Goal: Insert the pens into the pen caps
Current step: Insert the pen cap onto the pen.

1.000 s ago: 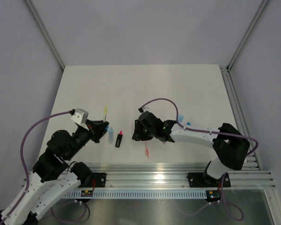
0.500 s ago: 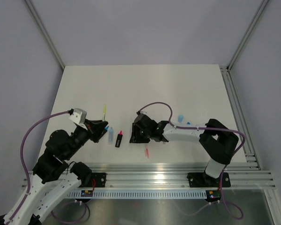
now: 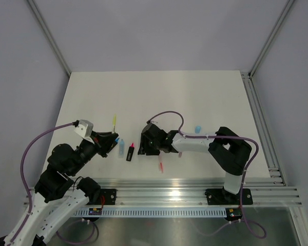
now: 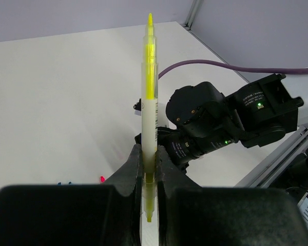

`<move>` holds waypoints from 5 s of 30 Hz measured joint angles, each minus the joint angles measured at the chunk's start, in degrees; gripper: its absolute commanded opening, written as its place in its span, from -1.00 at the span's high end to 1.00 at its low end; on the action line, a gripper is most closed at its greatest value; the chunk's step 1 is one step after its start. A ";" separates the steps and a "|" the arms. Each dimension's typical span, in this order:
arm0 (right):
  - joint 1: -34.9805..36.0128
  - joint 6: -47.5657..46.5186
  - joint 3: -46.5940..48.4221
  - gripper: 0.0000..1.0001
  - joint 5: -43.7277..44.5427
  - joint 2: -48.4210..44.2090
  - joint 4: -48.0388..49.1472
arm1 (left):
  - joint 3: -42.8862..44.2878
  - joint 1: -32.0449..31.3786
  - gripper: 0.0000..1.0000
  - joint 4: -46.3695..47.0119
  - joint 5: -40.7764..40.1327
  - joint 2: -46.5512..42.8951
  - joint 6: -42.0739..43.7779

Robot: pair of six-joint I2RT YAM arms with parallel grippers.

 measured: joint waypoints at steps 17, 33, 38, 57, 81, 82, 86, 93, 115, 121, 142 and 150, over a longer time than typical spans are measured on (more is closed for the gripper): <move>0.09 0.42 3.56 -0.03 2.49 3.67 -2.97 | 0.00 0.00 1.00 0.20 1.03 -0.72 0.00; 0.13 -2.80 8.70 0.07 5.14 6.49 -8.00 | 0.00 0.00 1.00 0.20 1.11 -0.72 0.00; 0.13 -3.48 9.44 0.01 6.14 6.73 -9.40 | 0.00 0.00 1.00 0.20 1.11 -0.79 0.00; 0.22 -1.57 12.50 -0.18 13.51 7.91 -12.70 | 0.00 -1.25 1.00 0.70 1.90 -3.34 -0.72; 0.24 6.97 11.87 0.07 19.63 6.58 -13.20 | -0.02 -7.45 1.00 3.89 6.40 -12.20 -2.14; 0.24 7.50 12.02 0.08 20.00 6.58 -13.77 | -0.02 -7.93 1.00 3.93 6.40 -12.68 -2.03; 0.24 9.03 12.66 0.08 21.07 6.58 -15.10 | -0.02 -9.40 1.00 3.87 6.36 -14.21 -1.57; 0.24 11.15 14.49 0.08 22.34 6.64 -17.22 | -0.02 -11.50 1.00 3.78 5.73 -16.37 -1.09; 0.33 11.72 22.67 0.55 23.26 12.09 -20.74 | -0.02 -13.66 1.00 2.78 3.56 -17.31 -0.31; 0.63 7.50 25.38 0.65 21.27 12.24 -21.38 | -0.02 -13.90 1.00 2.78 3.61 -17.31 -0.20; -0.31 -2.80 32.98 0.93 16.26 18.88 -22.60 | -0.02 -13.92 1.00 2.80 4.59 -17.31 -0.02; -0.48 -3.78 33.94 1.00 15.85 20.31 -22.62 | -0.02 -13.92 1.00 2.80 4.70 -17.31 0.00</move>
